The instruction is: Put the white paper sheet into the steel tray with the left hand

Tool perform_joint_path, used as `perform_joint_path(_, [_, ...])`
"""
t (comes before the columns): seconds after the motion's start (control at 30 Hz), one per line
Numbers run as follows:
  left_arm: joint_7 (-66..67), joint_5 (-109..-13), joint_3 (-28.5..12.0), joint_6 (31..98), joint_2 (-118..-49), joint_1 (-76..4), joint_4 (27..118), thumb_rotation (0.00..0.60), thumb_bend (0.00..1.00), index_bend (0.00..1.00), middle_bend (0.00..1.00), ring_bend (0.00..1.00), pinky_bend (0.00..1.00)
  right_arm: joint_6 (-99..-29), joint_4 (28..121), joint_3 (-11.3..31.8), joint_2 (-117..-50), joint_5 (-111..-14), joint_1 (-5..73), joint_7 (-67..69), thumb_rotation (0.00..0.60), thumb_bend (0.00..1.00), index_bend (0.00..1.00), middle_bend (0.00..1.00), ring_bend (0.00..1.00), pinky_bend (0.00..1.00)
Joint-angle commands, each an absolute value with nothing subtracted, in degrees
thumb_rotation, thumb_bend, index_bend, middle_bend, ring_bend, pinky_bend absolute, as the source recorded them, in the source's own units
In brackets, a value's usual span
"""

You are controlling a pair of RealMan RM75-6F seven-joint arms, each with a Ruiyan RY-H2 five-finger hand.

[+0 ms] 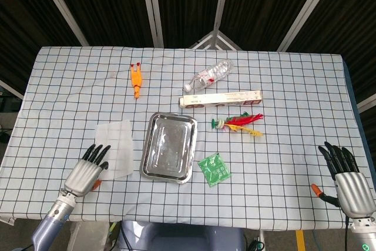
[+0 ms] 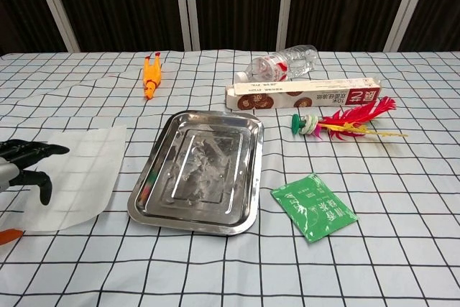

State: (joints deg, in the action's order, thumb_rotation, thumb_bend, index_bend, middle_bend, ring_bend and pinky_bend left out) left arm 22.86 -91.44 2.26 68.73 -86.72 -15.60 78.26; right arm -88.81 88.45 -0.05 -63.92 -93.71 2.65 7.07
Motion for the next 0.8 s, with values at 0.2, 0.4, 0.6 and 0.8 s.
perform_joint_path(0.2, [21.56,-90.29,2.13,68.47,-87.68,-15.96,76.40,0.600,0.38,0.49,0.00,0.00,0.00,-88.69,88.55,-0.05,-63.88,-93.50,2.60,7.18,0.600,0.29,0.00,0.00,0.00,0.00])
perform_joint_path(0.4, [20.46,-90.34,2.24,69.11,-88.09,-16.03,75.45,0.600,0.44,0.55,0.00,0.00,0.00,-88.64,88.59,-0.03,-63.89,-93.43,2.59,7.10,0.600,0.29,0.00,0.00,0.00,0.00])
perform_joint_path(0.6, [19.76,-90.62,1.92,70.32,-87.69,-16.25,76.16,0.600,0.48,0.58,0.00,0.00,0.00,-88.79,88.58,0.02,-63.90,-93.44,2.53,7.15,0.600,0.29,0.00,0.00,0.00,0.00])
perform_joint_path(0.8, [20.17,-90.81,1.15,71.30,-86.58,-16.85,77.80,0.600,0.49,0.59,0.00,0.00,0.00,-88.87,88.53,0.03,-63.89,-93.53,2.53,7.19,0.600,0.29,0.00,0.00,0.00,0.00])
